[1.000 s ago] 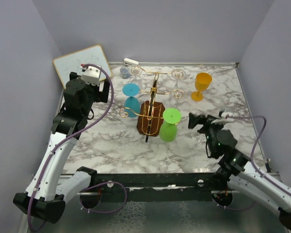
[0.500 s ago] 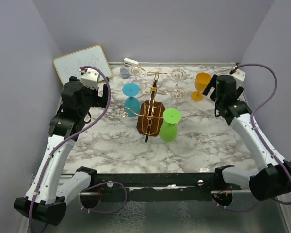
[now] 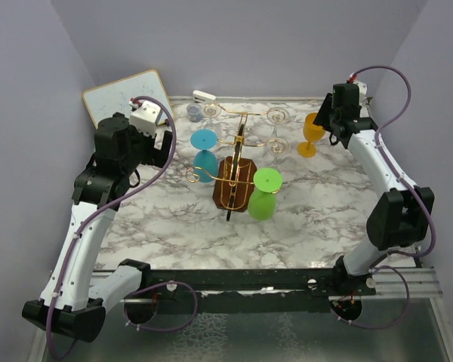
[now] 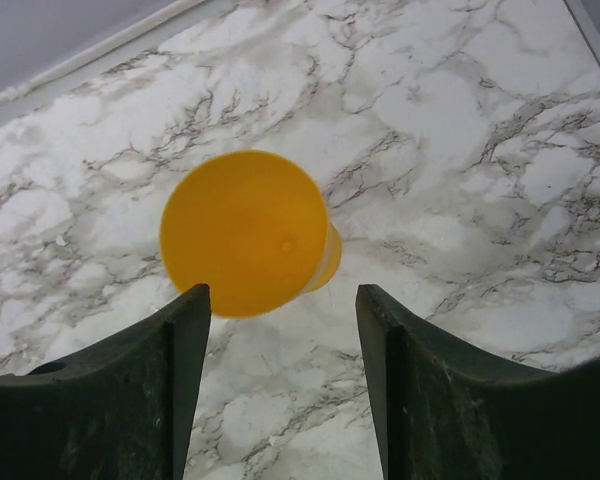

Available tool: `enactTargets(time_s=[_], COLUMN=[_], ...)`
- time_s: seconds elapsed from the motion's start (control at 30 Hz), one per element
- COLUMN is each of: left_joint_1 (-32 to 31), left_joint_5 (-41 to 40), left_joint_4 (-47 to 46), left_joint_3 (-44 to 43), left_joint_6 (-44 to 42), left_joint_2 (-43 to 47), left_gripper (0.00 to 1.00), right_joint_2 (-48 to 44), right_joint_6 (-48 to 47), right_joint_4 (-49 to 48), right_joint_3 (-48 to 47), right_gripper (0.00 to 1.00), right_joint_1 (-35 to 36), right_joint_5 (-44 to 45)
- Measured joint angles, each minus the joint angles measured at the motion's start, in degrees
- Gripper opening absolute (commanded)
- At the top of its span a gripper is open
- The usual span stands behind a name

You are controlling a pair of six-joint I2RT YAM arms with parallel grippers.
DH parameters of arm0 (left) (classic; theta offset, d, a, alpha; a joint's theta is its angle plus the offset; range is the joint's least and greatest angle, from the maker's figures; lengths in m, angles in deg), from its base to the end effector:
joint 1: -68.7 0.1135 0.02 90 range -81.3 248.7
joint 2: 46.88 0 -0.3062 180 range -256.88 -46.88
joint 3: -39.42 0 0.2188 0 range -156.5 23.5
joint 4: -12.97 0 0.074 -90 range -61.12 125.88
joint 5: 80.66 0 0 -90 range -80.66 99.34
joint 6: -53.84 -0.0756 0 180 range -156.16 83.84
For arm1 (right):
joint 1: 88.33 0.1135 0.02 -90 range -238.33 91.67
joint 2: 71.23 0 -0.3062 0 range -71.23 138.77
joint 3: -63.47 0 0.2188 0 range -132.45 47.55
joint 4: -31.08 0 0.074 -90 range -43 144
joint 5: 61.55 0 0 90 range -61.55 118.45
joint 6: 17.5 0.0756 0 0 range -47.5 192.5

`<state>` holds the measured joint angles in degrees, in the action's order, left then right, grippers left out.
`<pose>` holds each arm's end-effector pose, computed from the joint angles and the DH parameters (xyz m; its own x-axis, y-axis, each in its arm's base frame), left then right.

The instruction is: Place the wine glass upside down on the wine glass rack

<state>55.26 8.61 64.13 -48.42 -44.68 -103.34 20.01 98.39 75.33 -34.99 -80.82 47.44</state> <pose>0.1737 -0.0405 0.4320 -0.2928 0.2223 -0.9300 0.2671 0.9529 0.1437 0.3600 0.0226 0.3595 -0.4786 0.3534 -0.8038 0.3812 0.9083 0.1723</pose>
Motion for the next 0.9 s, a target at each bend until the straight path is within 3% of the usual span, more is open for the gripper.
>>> enactTargets(time_s=[0.17,0.33,0.4,0.53,0.57,0.9], left_joint_1=[0.7,1.9,2.4,3.3,3.4,4.1], left_joint_5=[0.0,0.1,0.2,0.3,0.4,1.5], left_joint_4=[2.5,4.4,4.7,5.6,5.8,8.6], left_joint_3=[-2.5,-3.4,-3.6,-3.6,-3.6,-6.7], left_joint_6=[-1.6,-2.4,-2.5,-2.5,-2.6,-2.7], left_joint_2=[-2.3,-3.4,-3.8,-4.2,-4.3,-5.8], left_gripper=[0.99,0.99,0.99,0.99,0.99,0.97], right_joint_2=[5.9,8.4,9.2,10.9,11.2,6.1], right_joint_6=[-0.1,-0.2,-0.2,-0.7,-0.8,-1.9], right_joint_4=[-0.1,-0.7,-1.6,-3.3,-3.7,-7.0], right_joint_3=[-1.8,-1.7,-1.7,-1.4,-1.2,5.7], right_gripper=[0.61,0.54,0.45,0.04,0.01,0.01], right_joint_1=[-2.2,-2.8,-2.8,-2.7,-2.7,-2.7], right_joint_5=[-0.5,-0.5,-0.7,-2.0,-2.0,-1.5])
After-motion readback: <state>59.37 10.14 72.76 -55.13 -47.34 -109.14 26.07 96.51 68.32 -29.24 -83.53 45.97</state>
